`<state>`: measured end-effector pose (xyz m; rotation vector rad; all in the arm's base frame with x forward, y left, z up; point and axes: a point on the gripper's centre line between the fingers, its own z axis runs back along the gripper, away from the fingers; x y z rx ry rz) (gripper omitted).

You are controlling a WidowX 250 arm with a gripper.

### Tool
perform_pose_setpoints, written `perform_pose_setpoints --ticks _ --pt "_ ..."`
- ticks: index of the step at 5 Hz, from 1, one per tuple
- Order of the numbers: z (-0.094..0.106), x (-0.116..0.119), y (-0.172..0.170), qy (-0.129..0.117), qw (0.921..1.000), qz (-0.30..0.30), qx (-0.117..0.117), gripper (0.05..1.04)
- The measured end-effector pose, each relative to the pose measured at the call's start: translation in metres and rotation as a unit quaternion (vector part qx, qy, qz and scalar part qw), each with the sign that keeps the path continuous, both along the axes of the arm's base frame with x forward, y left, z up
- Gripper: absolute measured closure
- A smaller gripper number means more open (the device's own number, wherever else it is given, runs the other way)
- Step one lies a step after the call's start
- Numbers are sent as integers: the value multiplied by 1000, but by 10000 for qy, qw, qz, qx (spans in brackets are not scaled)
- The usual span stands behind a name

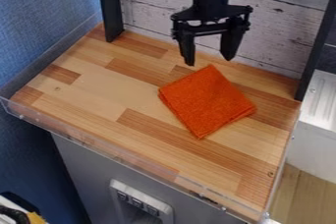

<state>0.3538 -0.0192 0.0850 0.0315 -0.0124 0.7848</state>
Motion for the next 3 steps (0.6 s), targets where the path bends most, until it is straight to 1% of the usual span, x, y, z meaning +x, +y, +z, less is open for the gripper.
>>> perform_pose_setpoints --ticks 1,2,3 --pt "-5 3 -6 76 9998 156 9 145" --pt "-17 7 -8 86 9995 286 -40 433" --pt "-31 3 -11 138 9991 387 -111 732"
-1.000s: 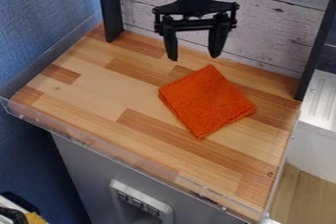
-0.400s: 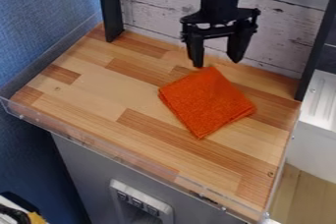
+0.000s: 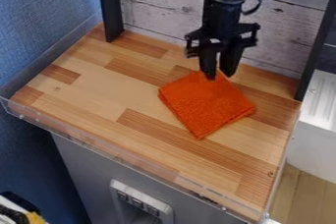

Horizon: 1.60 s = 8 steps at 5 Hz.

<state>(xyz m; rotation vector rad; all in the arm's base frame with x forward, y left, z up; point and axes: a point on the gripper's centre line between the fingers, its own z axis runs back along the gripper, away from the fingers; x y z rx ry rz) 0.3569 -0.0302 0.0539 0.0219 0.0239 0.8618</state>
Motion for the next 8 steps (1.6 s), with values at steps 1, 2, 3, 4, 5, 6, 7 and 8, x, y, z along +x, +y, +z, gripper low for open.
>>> perform_pose_setpoints --ticks 1,2,3,4,5,6,7,8 --pt "-18 -2 -2 45 10000 17 -71 939" --pt "-32 -2 -5 28 9999 30 -150 1020" --pt "-41 -4 -7 -29 9997 -19 -230 1025" --pt "-45 -7 -9 -119 9994 -118 -308 1025" --pt "-45 -7 -12 -257 9976 -508 -385 1025" --pt "-46 -8 -12 -372 9925 -1099 -382 1025" --pt "-46 -10 -19 -460 9820 -1806 -318 1025" --pt "-47 -12 -23 -469 9695 -2400 -185 1025"
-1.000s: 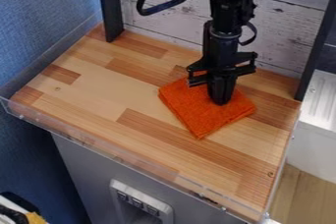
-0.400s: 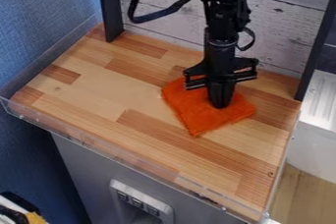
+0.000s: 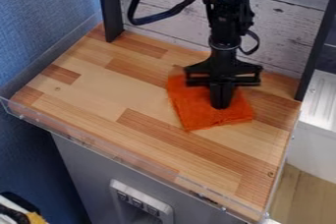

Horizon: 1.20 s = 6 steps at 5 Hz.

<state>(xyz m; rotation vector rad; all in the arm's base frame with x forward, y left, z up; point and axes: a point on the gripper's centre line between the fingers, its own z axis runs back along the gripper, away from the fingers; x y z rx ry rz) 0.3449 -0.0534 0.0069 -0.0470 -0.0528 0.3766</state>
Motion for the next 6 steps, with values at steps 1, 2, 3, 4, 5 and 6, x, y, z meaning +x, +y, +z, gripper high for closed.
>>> perform_pose_setpoints --ticks 1,2,3,4,5,6 --pt "1 0 -5 -13 9983 -565 152 1000" --pt "6 -1 -11 180 9930 -1128 291 847" --pt "14 -9 -20 485 9866 -1501 410 600" --pt "35 -11 -22 573 9826 -1710 435 304" --pt "60 -15 -30 521 9790 -1922 445 89" --pt "80 -22 -39 458 9780 -1994 407 84"
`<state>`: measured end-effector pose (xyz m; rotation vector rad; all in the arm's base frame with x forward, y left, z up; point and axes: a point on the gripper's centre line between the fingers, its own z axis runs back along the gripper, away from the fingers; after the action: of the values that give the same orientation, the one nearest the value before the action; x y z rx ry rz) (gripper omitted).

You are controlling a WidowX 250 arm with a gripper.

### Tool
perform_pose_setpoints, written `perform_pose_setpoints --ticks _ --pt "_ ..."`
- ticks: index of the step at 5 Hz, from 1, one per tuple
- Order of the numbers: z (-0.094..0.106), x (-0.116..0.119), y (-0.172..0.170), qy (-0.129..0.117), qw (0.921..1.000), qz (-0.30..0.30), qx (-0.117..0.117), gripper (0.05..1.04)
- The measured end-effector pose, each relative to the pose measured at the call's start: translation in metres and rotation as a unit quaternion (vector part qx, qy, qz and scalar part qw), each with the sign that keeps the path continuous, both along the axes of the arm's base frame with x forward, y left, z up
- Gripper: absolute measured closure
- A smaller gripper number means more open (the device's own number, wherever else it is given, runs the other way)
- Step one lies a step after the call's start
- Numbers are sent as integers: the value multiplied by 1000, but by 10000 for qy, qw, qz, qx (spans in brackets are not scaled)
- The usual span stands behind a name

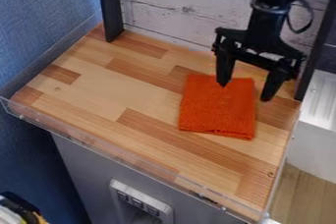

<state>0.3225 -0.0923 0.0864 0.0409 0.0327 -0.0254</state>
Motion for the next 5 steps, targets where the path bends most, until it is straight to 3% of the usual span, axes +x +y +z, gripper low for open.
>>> perform_pose_setpoints --ticks 2,4,5 --pt "26 -4 -10 -326 9992 -19 -245 87" --pt "29 -15 -13 -393 9987 -22 -308 87" --pt "29 -18 -13 -313 9991 -28 -282 90"
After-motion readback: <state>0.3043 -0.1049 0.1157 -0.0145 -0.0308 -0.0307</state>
